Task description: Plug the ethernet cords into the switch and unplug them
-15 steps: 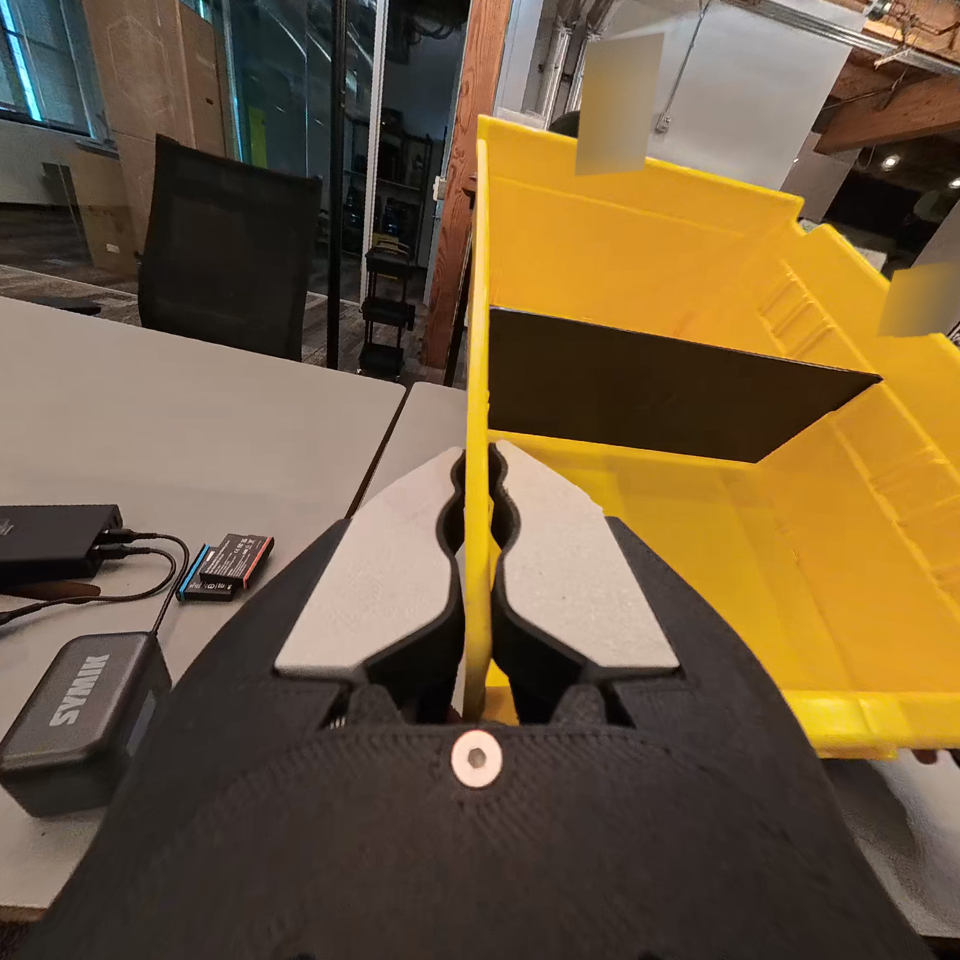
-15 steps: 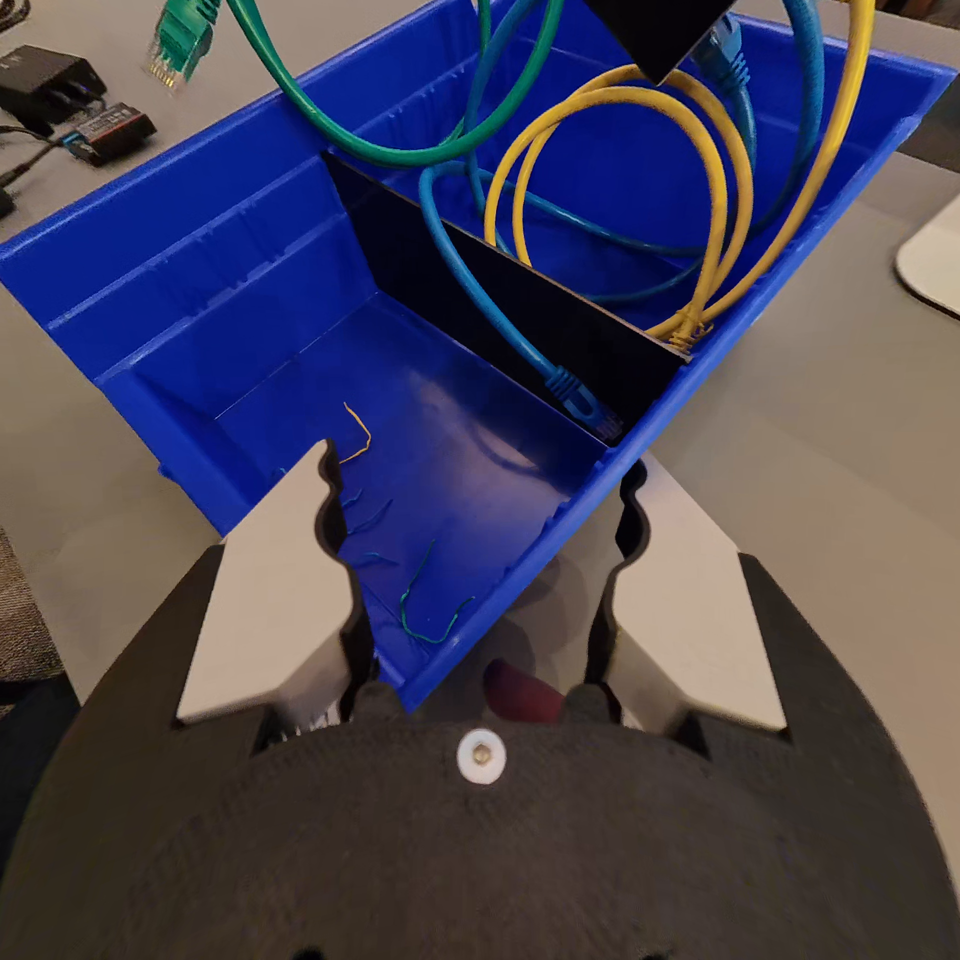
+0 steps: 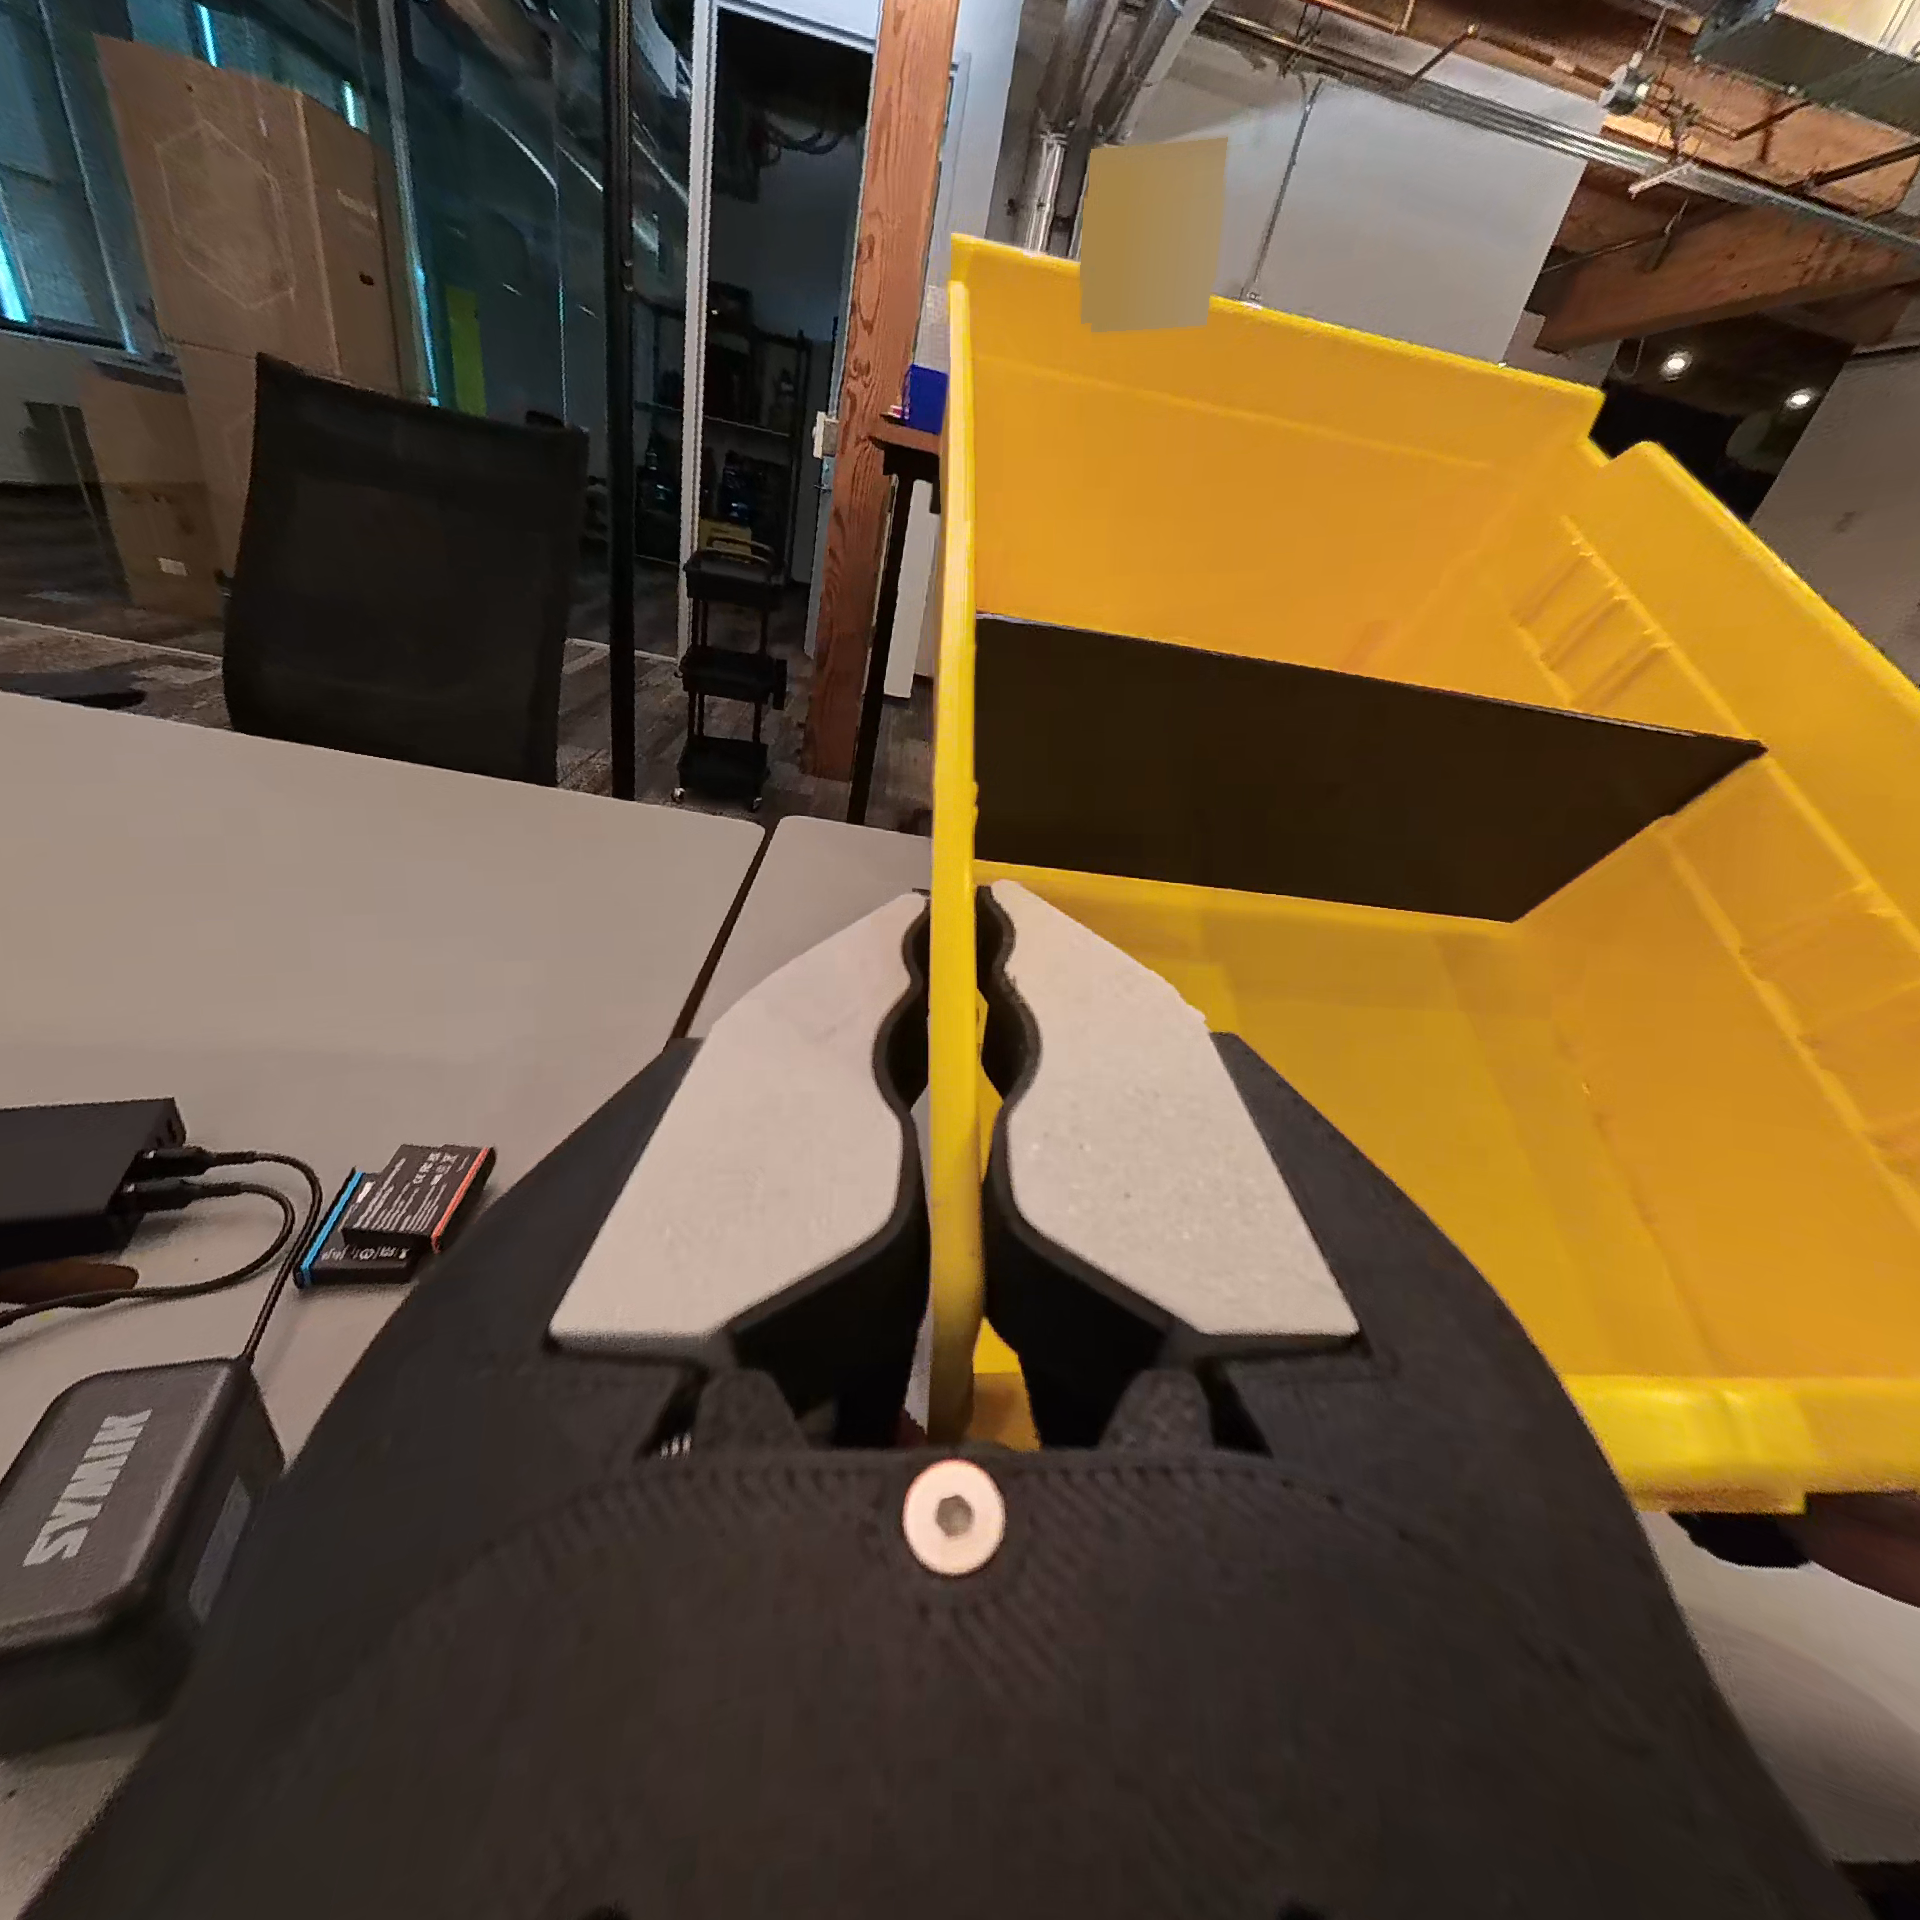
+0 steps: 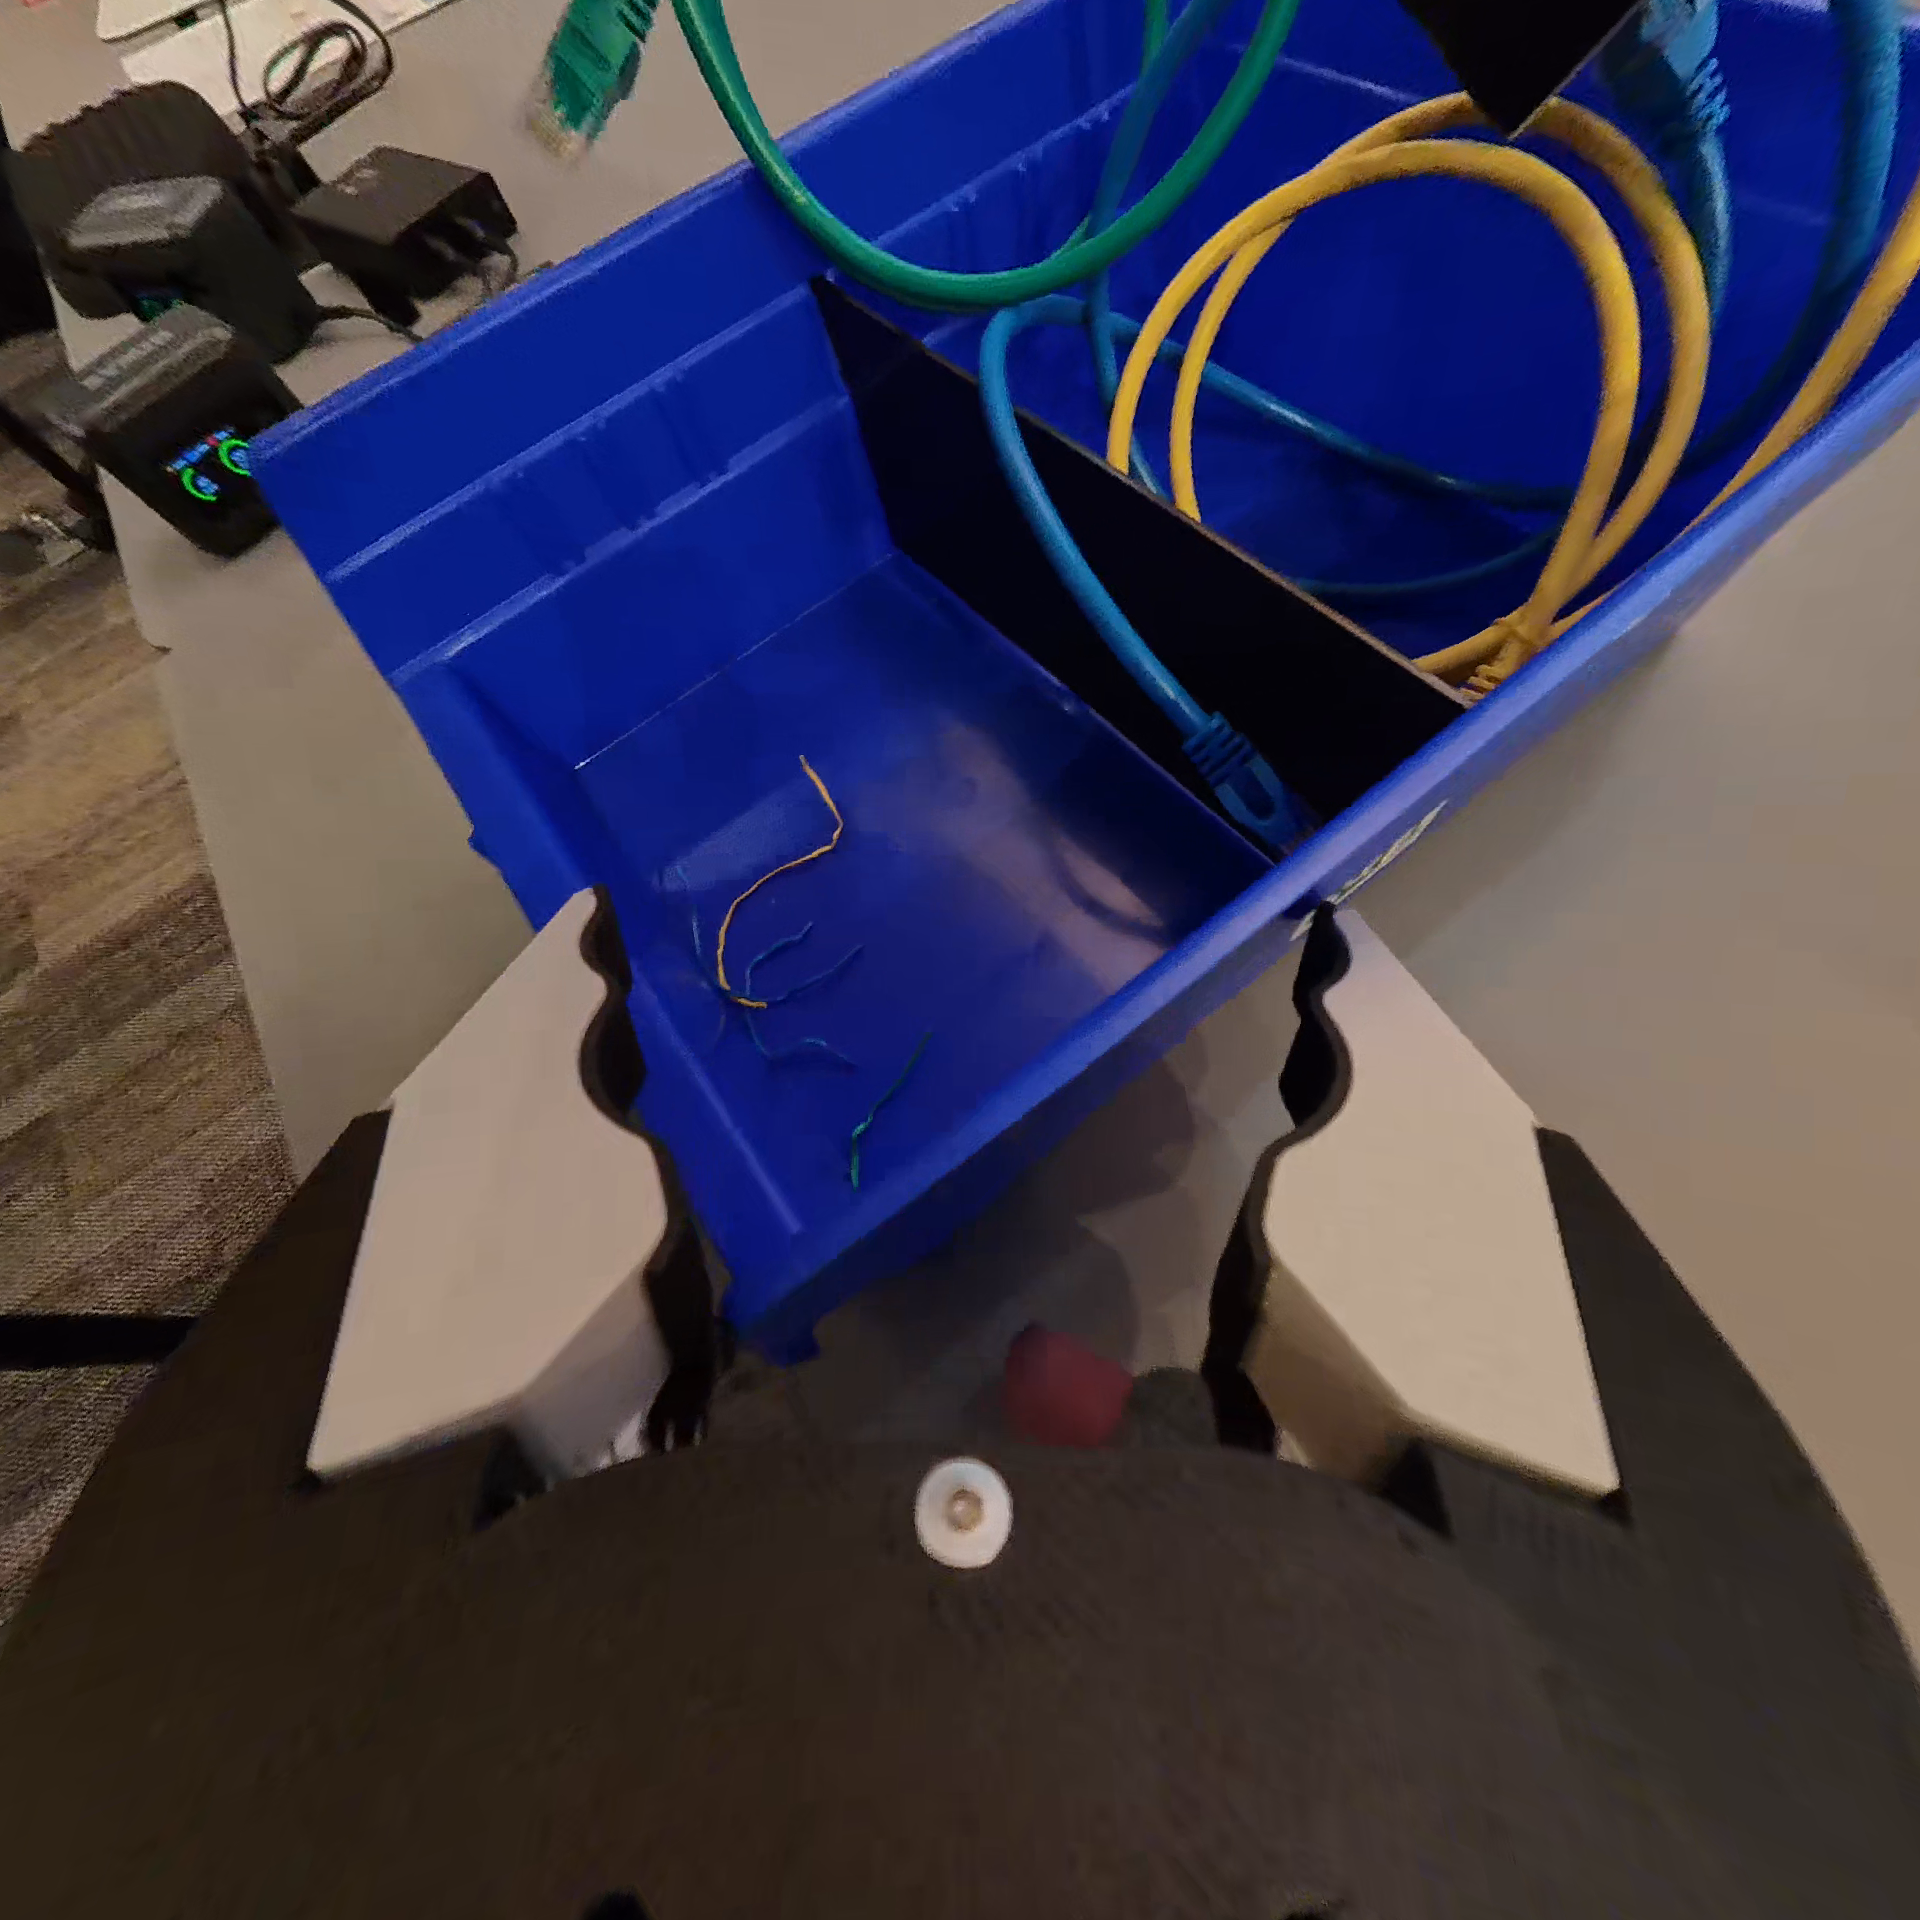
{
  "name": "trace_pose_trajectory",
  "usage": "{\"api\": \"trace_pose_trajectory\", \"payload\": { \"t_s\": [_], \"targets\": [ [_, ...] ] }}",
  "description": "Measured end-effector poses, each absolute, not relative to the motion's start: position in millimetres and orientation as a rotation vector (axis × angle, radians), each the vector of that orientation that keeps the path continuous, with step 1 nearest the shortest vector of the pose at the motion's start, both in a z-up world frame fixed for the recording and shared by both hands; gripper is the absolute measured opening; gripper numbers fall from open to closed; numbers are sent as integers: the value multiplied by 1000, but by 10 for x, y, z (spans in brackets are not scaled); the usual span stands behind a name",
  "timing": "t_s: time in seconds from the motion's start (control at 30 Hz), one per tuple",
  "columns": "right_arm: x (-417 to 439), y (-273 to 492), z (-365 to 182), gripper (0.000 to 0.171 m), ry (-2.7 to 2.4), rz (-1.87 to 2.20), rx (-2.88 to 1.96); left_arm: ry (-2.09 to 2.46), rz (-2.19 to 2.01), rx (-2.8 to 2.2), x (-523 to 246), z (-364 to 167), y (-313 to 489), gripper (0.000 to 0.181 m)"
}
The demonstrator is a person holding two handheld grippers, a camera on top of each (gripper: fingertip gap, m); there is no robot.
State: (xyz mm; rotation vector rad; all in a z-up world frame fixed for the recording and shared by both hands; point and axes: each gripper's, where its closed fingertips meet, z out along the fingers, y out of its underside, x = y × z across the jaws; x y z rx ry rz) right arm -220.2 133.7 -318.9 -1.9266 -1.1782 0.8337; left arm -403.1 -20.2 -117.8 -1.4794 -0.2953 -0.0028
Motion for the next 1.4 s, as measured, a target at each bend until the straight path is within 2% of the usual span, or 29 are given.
{"api": "trace_pose_trajectory", "payload": {
  "t_s": [0.17,0.37,0.73,1.1,1.2,1.27,1.4],
  "targets": [
    [-1964,1440,-2949,125,-1161,808,-1853,-247,-10,-1482,-3823,-1083,-133,5],
    [-1050,1488,-2425,115,-1117,972,-1747,-192,-101,-1481,-3300,-1025,167,4],
    [964,1255,-1679,125,-918,1039,-1623,35,-401,-1651,-1456,-1350,1328,5],
    [1963,1138,-1742,124,-588,940,-1652,264,-623,-1788,382,-1931,2160,4],
    [2274,1211,-1834,112,-536,886,-1677,292,-651,-1821,709,-2136,2326,5],
    [2430,1196,-1808,120,-499,934,-1650,319,-663,-1845,916,-2275,2414,5],
    [2727,1283,-2045,121,-417,872,-1728,357,-672,-1896,1281,-2538,2578,5]
  ]
}}
